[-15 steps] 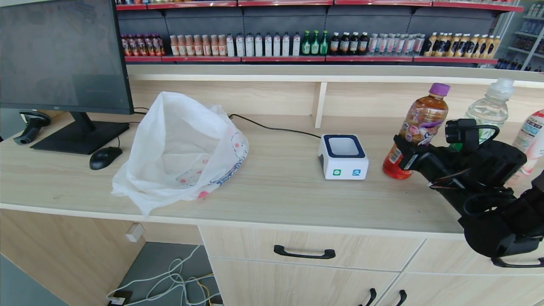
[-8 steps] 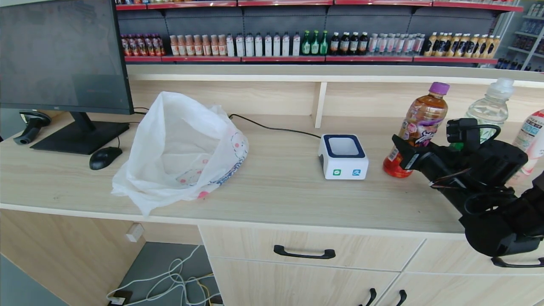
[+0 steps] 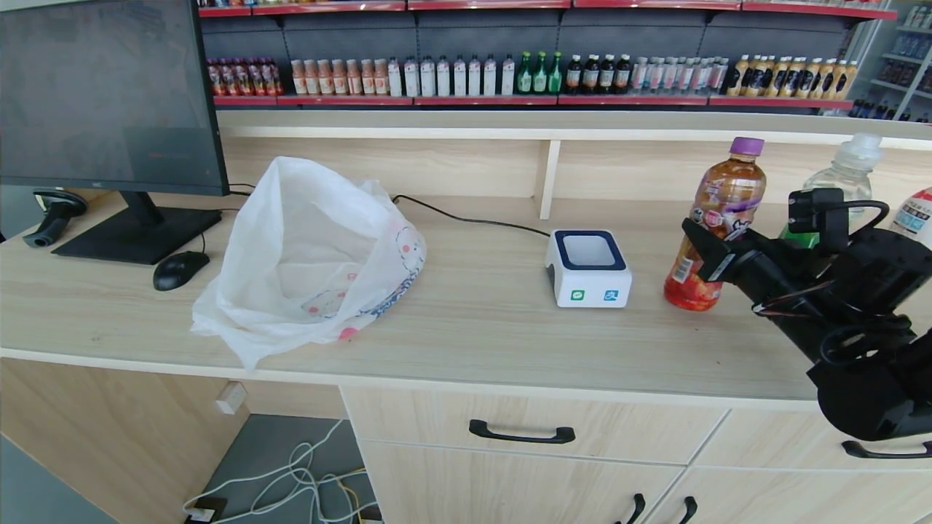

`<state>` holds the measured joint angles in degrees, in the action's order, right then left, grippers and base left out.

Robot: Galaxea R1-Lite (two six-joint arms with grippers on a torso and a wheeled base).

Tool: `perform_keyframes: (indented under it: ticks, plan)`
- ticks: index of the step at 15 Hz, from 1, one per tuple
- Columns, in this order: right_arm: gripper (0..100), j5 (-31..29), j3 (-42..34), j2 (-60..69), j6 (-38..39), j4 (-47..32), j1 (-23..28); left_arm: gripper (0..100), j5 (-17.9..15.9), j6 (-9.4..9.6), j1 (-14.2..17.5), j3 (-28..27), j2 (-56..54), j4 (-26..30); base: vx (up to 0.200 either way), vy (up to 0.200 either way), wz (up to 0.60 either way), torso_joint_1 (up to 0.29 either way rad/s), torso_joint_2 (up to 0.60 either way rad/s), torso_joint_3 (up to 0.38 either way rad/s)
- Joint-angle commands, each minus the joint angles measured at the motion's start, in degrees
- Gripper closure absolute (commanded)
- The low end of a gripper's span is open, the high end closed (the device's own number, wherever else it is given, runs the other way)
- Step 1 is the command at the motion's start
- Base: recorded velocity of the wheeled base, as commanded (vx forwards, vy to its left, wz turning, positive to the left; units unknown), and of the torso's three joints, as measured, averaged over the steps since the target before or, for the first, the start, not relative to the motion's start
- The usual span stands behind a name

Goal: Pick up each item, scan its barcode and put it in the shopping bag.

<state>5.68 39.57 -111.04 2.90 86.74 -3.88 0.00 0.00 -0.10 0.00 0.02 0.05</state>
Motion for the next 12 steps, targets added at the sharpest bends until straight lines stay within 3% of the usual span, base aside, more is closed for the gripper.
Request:
perform_keyframes:
  ticks: [1,6,8,12]
  plan:
    - [100,0.1,-1.8,3.6,-0.1,0.2,-0.2,0,0.0,0.00,0.0,0.0,0.0,0.0,0.000,0.000,0.00,0.000,0.00,0.000]
    - [100,2.1,-11.3,14.2,-0.5,0.2,-1.4,0,0.0,0.00,0.0,0.0,0.0,0.0,0.000,0.000,0.00,0.000,0.00,0.000]
    - [100,2.1,-17.1,19.5,-0.4,0.2,-4.9,0,0.0,0.00,0.0,0.0,0.0,0.0,0.000,0.000,0.00,0.000,0.00,0.000]
    - [100,2.7,-21.2,26.5,-0.5,0.2,-11.4,0,0.0,0.00,0.0,0.0,0.0,0.0,0.000,0.000,0.00,0.000,0.00,0.000]
